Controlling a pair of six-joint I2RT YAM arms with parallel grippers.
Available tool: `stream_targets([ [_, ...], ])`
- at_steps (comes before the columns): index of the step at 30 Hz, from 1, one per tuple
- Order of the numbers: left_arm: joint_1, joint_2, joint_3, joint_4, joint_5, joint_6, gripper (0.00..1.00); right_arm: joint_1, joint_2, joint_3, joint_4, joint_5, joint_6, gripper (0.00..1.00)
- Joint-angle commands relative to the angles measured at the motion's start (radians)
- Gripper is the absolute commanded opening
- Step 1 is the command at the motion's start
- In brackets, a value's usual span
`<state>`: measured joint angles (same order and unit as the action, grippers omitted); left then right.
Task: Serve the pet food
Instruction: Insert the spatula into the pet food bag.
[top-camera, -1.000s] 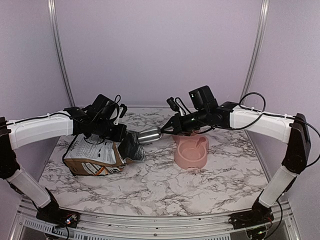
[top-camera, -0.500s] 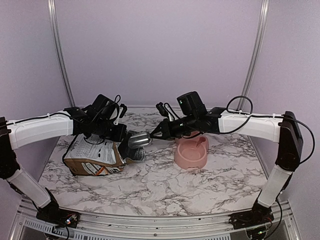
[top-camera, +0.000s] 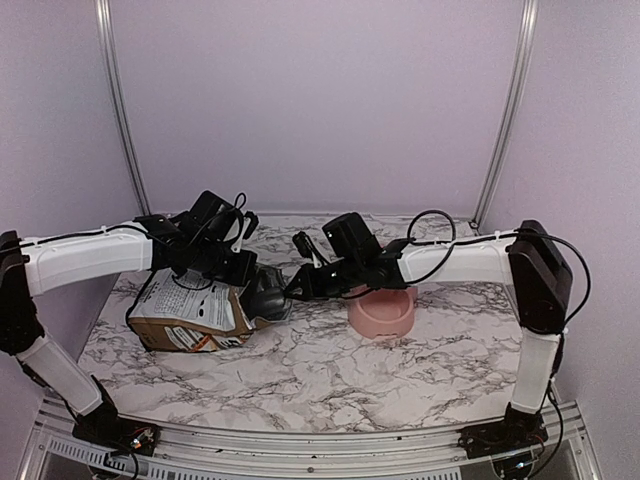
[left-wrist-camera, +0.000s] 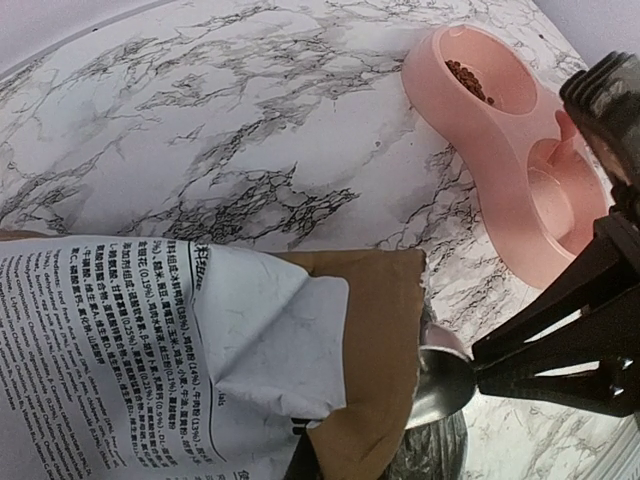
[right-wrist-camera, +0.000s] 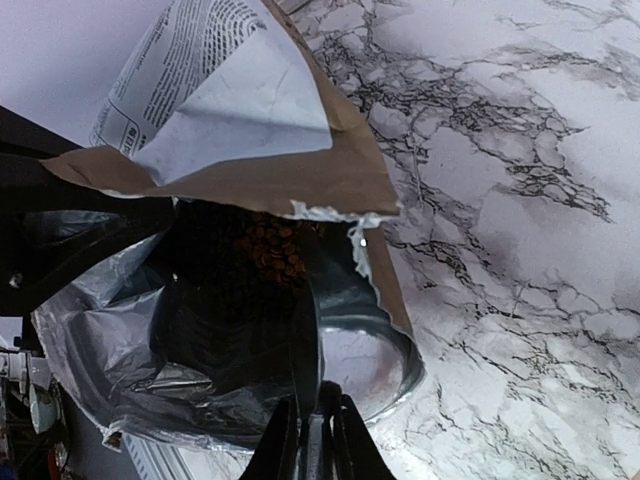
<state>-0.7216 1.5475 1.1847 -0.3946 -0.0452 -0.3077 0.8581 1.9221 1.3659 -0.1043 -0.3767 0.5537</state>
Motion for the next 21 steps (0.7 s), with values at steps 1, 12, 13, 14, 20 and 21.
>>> stream_targets([
  [1,0.003,0.027,0.041,-0.001,0.036,-0.006,0.0,0.029,0.06,0.075,0.022,0.105,-0.024,0.0],
  [12,0.011,0.04,0.05,0.0,0.042,-0.007,0.0,0.053,0.17,0.133,0.013,0.12,-0.046,0.0],
  [13,0.014,0.041,0.049,0.0,0.042,-0.006,0.0,0.054,0.175,0.139,0.013,0.118,-0.046,0.0],
  [14,0.015,0.041,0.05,0.0,0.042,-0.005,0.0,0.055,0.179,0.142,0.013,0.115,-0.046,0.0],
  [20,0.019,0.042,0.049,0.0,0.045,-0.005,0.0,0.055,0.192,0.155,0.015,0.097,-0.039,0.0],
  [21,0.02,0.042,0.049,0.0,0.045,-0.006,0.0,0.055,0.192,0.155,0.017,0.094,-0.039,0.0],
])
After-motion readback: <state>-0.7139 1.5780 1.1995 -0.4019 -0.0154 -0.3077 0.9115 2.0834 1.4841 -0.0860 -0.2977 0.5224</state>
